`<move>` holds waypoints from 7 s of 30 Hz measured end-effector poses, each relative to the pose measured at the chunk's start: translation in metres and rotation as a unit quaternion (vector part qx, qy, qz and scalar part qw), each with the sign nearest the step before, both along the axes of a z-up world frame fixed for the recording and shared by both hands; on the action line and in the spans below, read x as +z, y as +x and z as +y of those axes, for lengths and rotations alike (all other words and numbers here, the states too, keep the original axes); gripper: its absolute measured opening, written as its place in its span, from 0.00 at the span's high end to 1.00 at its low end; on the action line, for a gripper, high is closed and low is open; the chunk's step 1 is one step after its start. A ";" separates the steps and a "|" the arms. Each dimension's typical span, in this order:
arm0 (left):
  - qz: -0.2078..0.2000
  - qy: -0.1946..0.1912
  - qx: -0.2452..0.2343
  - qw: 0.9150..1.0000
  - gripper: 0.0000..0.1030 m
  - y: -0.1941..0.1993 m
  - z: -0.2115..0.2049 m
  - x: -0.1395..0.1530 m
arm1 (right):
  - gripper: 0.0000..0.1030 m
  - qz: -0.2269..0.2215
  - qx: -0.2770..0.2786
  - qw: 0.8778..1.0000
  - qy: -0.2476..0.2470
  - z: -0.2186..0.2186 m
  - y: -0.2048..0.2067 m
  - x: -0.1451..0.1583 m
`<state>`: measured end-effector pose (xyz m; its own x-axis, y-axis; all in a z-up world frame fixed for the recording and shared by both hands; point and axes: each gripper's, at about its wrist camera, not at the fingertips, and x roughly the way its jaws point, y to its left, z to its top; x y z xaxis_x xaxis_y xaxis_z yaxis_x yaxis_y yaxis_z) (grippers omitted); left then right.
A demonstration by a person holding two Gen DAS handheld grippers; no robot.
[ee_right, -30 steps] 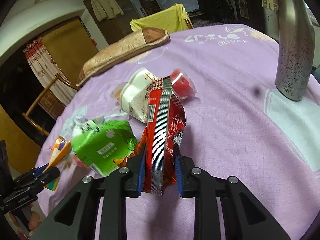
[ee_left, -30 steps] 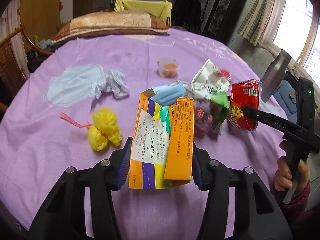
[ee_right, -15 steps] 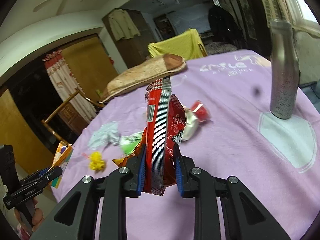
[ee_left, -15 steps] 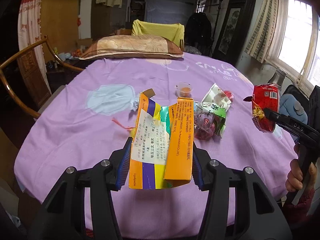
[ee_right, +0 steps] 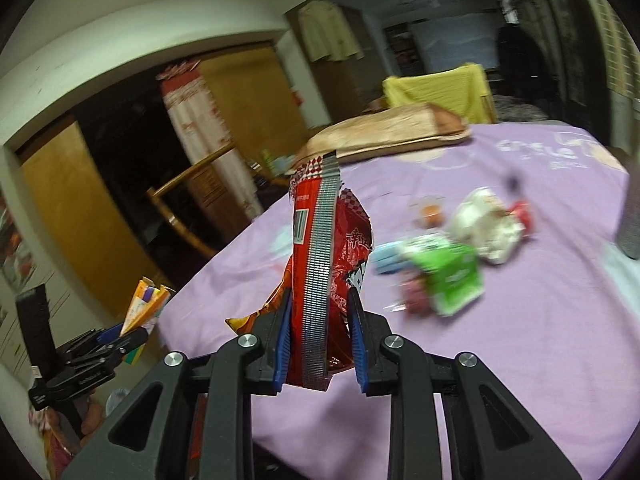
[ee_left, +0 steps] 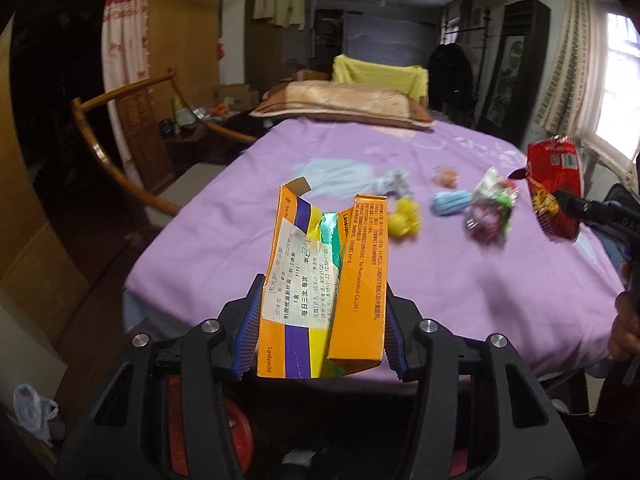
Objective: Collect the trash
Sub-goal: 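Carry both items down to the red wastebasket and open both tools, then lift both open tools away from the wastebasket, then move left tool to the yellow mesh bundle while right tool approaches the green carton, then close left tool on the yellow mesh while right tool grasps the green-white carton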
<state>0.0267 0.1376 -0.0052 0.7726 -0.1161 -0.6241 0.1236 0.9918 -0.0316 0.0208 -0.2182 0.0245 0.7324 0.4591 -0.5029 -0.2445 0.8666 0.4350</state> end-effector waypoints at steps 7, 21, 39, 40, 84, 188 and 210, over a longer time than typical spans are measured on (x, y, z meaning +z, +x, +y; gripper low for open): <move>0.082 0.022 0.066 0.994 0.50 -0.018 0.092 -0.046 | 0.74 0.025 0.093 0.995 -0.023 0.092 0.009 0.001; 0.215 0.015 0.125 0.969 0.17 -0.045 0.192 -0.155 | 0.74 0.087 0.242 0.961 -0.099 0.259 0.011 -0.024; 0.157 -0.019 0.269 0.950 0.06 -0.062 0.281 -0.141 | 0.43 0.149 0.406 0.882 -0.187 0.411 -0.023 -0.081; 0.158 -0.019 0.270 0.950 0.06 -0.062 0.282 -0.142 | 0.43 0.149 0.409 0.881 -0.189 0.413 -0.023 -0.081; 0.076 0.068 -0.030 0.994 0.06 0.053 -0.083 -0.054 | 0.12 0.054 -0.025 0.998 -0.030 -0.009 0.014 -0.050; 0.079 -0.055 -0.069 0.993 0.58 0.165 -0.129 -0.043 | 0.87 0.079 -0.139 0.987 0.001 -0.114 0.095 -0.069; 0.096 -0.060 -0.062 0.992 0.57 0.160 -0.121 -0.054 | 0.46 0.153 -0.216 0.963 0.056 -0.172 0.088 -0.116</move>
